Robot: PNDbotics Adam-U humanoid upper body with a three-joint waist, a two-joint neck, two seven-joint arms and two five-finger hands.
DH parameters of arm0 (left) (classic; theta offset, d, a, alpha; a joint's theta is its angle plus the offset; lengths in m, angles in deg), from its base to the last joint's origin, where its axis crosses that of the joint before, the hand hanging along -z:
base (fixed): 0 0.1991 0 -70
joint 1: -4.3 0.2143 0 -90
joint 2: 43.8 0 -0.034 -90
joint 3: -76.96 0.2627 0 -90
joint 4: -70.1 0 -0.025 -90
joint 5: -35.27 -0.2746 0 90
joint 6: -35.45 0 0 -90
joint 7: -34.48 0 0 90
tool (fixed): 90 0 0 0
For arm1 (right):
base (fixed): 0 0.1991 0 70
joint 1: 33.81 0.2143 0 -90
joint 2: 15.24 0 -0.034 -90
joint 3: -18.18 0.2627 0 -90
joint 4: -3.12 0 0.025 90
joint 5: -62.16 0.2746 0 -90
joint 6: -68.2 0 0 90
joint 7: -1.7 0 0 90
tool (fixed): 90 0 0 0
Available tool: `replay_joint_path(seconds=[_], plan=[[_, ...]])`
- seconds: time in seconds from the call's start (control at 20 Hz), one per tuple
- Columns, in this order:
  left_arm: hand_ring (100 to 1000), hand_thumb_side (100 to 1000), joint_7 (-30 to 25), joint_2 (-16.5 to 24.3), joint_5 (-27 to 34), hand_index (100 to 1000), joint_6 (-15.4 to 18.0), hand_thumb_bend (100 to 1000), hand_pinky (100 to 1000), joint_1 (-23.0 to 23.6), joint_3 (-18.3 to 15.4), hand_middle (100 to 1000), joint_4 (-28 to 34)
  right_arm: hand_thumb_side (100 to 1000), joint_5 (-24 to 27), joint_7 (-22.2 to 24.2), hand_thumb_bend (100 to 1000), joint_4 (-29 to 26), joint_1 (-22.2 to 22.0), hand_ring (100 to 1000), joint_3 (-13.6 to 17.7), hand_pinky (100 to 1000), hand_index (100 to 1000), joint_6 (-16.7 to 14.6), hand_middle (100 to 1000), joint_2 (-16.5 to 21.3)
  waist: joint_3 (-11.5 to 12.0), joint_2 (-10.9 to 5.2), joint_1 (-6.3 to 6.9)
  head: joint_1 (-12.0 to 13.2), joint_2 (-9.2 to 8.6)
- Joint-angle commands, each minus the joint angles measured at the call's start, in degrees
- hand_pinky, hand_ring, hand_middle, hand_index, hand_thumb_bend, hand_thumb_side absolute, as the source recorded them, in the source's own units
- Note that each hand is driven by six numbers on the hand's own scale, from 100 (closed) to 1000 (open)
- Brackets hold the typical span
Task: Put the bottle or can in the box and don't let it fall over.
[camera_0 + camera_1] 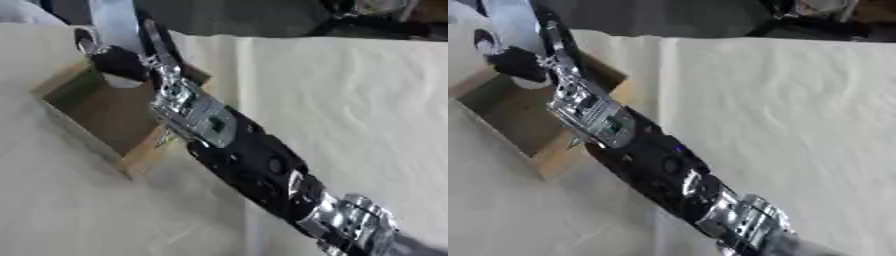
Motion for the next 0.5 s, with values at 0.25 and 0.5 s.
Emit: replay_joint_path(seconds=[0.25,0.5], plan=[[873,747,0.05,1.62,0.24,850,0.49,462,930,-0.56,-0.22,812,1.19,100,-0.23,2.11,206,3.95,0.52,1000,-0.69,1000,297,-3.44,1000,-0.97,0.39,-0.53,0.21,-0.09,-0.86],[872,750,-0.13,1.67,-0.02,850,0.17,460,931,-0.22,-0.28,813,1.19,100,-4.31,5.97,602,4.11,0.16,1000,-0.6,1000,694,-5.3,1000,-0.58,0.08,-0.6,0.2,0.45,-1.09]])
